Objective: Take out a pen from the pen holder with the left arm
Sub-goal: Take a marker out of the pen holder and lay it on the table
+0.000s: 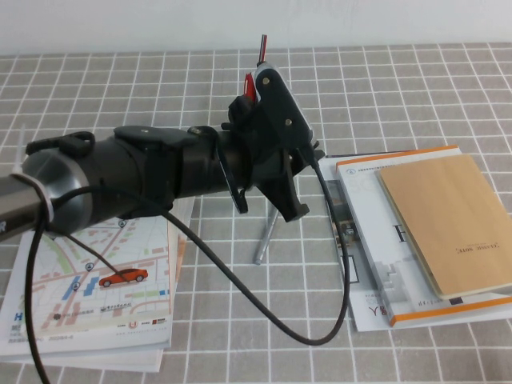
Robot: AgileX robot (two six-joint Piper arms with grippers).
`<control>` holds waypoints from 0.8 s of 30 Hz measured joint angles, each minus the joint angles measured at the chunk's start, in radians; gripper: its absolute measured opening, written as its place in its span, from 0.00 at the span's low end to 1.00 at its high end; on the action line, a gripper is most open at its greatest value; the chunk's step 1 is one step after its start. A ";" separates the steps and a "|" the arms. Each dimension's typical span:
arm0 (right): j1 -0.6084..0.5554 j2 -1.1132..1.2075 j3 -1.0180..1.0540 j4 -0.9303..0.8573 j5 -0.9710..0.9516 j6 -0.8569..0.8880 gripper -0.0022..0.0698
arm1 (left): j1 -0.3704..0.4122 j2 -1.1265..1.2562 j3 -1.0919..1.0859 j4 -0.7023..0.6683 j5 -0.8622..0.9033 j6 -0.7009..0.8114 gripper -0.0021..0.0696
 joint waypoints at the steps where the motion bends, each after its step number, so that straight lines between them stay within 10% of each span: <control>1: 0.000 0.000 0.000 0.000 0.000 0.000 0.01 | 0.000 0.000 0.000 0.000 -0.007 -0.005 0.07; 24: 0.000 0.000 0.000 0.000 0.000 0.000 0.01 | -0.008 0.067 -0.002 -0.037 0.120 0.162 0.07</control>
